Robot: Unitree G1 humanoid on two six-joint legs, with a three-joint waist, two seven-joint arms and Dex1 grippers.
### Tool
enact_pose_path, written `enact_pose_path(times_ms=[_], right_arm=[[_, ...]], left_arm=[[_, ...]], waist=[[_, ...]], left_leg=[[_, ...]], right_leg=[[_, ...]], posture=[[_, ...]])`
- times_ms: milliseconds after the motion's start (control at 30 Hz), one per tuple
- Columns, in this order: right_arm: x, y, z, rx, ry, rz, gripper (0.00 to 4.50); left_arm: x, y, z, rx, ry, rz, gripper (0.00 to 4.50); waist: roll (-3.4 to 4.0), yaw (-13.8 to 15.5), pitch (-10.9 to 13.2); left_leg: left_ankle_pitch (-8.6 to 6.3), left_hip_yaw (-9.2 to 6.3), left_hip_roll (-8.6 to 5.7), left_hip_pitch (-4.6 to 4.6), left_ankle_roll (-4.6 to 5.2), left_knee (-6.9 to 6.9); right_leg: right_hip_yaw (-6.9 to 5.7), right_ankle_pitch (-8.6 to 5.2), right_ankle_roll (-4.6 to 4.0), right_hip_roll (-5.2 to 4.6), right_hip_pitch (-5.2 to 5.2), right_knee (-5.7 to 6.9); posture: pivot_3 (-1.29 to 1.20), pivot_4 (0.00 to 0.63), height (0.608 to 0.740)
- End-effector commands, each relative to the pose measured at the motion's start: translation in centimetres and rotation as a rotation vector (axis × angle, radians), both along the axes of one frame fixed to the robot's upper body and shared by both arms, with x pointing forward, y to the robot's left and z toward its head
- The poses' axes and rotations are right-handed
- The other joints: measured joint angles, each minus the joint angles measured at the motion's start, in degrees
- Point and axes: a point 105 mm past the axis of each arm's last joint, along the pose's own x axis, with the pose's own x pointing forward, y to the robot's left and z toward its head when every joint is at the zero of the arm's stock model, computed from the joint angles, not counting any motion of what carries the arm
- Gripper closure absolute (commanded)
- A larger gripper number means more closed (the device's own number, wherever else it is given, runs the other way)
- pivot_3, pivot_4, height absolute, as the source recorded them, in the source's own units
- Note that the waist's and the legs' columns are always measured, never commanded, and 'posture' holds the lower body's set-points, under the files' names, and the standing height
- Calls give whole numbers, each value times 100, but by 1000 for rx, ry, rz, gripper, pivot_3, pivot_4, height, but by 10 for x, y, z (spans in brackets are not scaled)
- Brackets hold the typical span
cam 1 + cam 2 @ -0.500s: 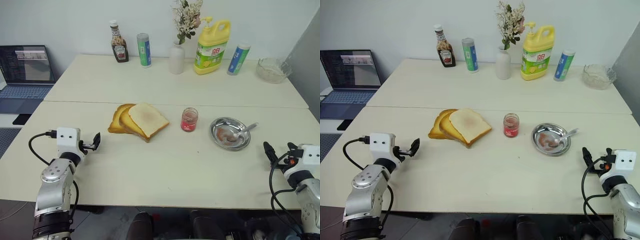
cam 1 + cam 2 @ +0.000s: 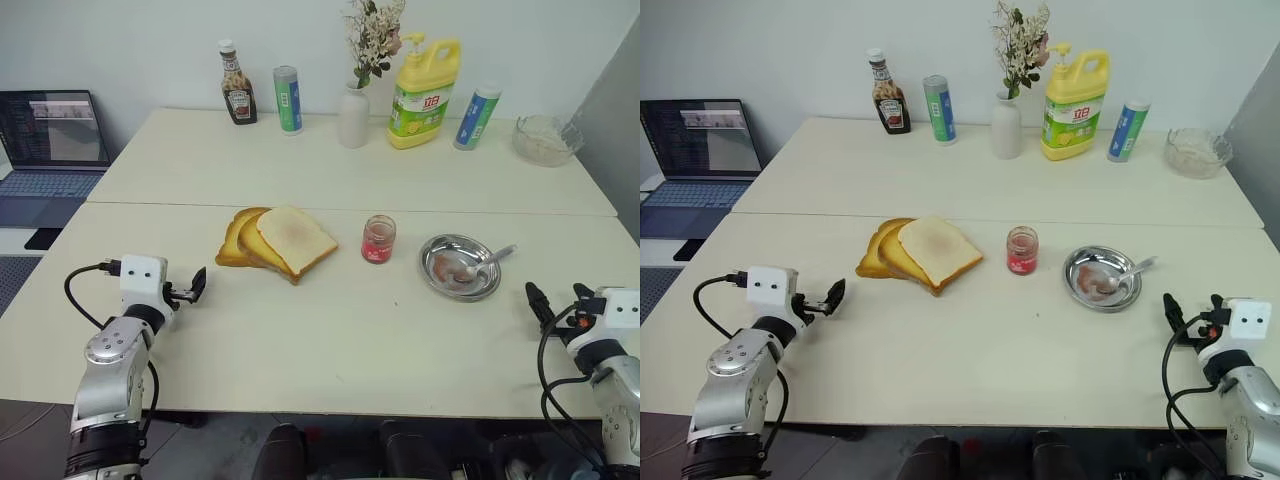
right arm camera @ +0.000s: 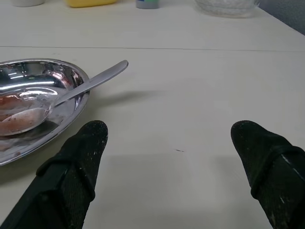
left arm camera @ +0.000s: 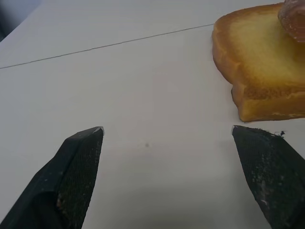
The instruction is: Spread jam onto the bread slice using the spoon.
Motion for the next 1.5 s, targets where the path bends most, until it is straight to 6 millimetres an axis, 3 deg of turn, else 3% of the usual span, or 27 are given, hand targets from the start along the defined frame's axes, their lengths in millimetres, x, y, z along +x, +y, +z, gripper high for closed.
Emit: enact_pose_path(times_ms=[33, 367, 600, 900, 967, 1033, 1067, 1133, 1333, 1500], right_arm=[[0, -1, 10, -20, -32, 9, 13], [-1, 0, 9, -35, -35, 19, 13], [-2, -1, 20, -47, -86, 24, 13], [-10, 9, 67, -35, -184, 124, 13], [-13, 30, 77, -12, -161, 261, 13], [-26, 74, 85, -8, -77, 540, 13], [-34, 94, 87, -21, -29, 660, 13], [-44, 114, 89, -42, 17, 779, 13], [-55, 151, 108, -98, 17, 968, 13], [-48, 156, 120, -144, -12, 998, 13]], left_arm=[[-2, -3, 16, 40, -71, -30, 0], [-7, 5, 25, 27, -139, -13, 0], [1, -11, 49, 23, -219, -74, 0], [7, -51, 70, -43, -190, -260, 0], [9, -68, 76, -85, -184, -326, 0], [11, -92, 80, -175, -153, -408, 0], [13, -99, 80, -204, -132, -422, 0], [16, -105, 77, -226, -94, -421, 0], [29, -118, 71, -269, -2, -383, 0], [39, -112, 71, -323, 25, -284, 0]], waist=[[-1, -1, 1], [-2, -1, 1], [-3, 1, 2], [-3, -5, 2], [-4, -6, 3], [3, -2, 10], [3, 1, 12], [-6, -1, 15], [-39, -19, 28], [-53, -3, 34]], left_leg=[[0, 1, 0, 0, 0, -2], [0, 1, 1, -3, 0, -2], [0, 1, 1, -4, 0, -2], [0, 1, 0, -7, 0, -2], [0, 1, 1, -7, 0, -2], [0, -3, 2, -10, 0, -2], [0, -4, 1, -14, 0, -1], [0, -10, 2, -15, 0, 1], [0, -8, 2, -14, 0, 3], [0, -20, 0, -30, 0, 17]], right_leg=[[2, 0, 0, 0, -1, 0], [1, -1, 1, 0, -4, -1], [0, -1, 1, 0, -4, -1], [1, -1, 3, 1, -7, -1], [1, -1, 3, 3, -6, -1], [-1, -3, 6, 4, -7, -1], [-1, -3, 7, 4, -8, -2], [-4, -5, 11, 6, -6, -2], [-3, -4, 17, 11, -5, -4], [-12, 0, 24, 11, -9, -8]], posture=[[0, 150, 740], [0, 150, 740], [0, 150, 740], [0, 150, 740], [0, 150, 740], [0, 150, 740], [0, 150, 740], [0, 150, 740], [0, 150, 740], [0, 150, 740]])
